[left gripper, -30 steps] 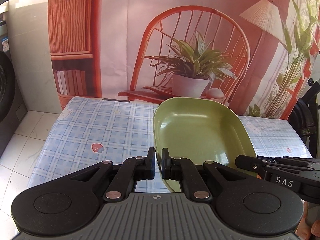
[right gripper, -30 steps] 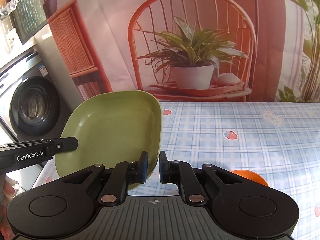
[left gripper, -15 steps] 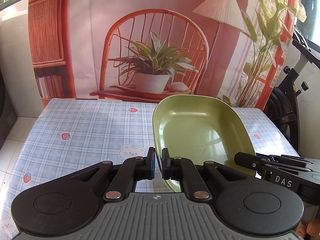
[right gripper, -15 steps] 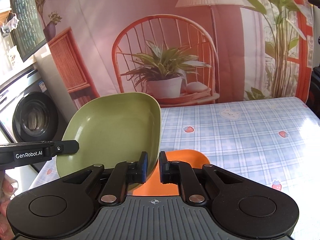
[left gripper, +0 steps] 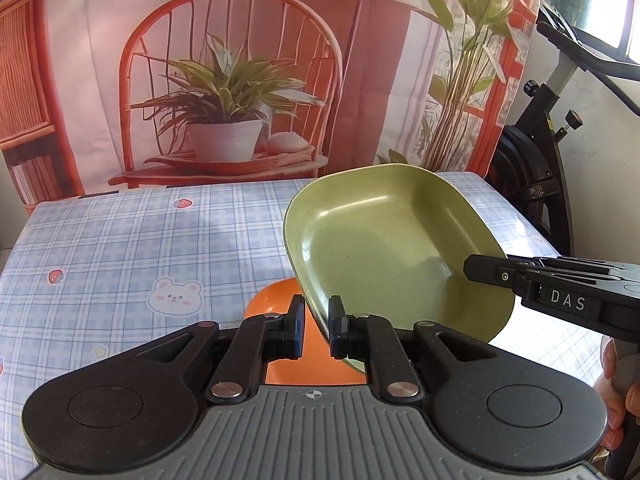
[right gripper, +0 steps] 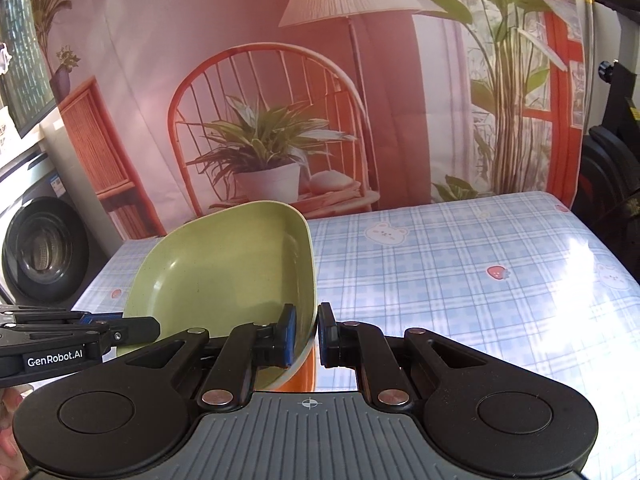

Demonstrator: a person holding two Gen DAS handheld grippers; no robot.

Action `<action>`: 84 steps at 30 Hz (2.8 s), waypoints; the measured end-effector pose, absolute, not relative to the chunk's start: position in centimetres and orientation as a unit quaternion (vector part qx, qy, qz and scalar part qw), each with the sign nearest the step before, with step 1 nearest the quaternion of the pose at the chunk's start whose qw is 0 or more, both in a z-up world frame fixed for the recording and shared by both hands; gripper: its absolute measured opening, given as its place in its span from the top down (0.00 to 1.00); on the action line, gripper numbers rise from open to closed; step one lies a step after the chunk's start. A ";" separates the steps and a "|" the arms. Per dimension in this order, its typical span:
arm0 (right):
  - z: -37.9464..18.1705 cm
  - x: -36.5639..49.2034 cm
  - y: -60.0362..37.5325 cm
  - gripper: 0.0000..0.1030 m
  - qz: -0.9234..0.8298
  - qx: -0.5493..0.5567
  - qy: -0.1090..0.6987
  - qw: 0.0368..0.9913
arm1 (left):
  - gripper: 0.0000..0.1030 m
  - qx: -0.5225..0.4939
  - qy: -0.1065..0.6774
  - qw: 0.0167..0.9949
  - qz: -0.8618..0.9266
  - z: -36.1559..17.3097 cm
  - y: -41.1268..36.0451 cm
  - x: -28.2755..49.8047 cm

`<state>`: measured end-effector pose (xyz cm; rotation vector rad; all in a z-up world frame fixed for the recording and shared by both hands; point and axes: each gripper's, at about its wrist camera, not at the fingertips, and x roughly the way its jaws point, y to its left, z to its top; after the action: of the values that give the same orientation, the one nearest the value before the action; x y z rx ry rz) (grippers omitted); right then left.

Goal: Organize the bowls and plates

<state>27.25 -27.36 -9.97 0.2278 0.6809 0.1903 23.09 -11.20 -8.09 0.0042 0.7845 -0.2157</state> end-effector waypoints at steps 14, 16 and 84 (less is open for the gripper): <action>-14.6 29.2 -25.7 0.90 0.104 0.132 0.381 0.909 | 0.88 0.008 0.413 0.905 -0.102 -11.1 -9.0 25.4; -15.1 29.3 -25.4 0.89 0.107 0.131 0.387 0.906 | 0.88 0.006 0.416 0.904 -0.100 -11.6 -8.7 25.8; -17.8 28.5 -25.4 0.82 0.113 0.115 0.422 0.892 | 0.88 -0.004 0.427 0.898 -0.103 -14.3 -6.9 22.5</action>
<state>28.54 -25.39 -17.83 0.2396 0.8754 0.2351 22.48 -6.94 -14.33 -0.0080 0.8841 -0.2134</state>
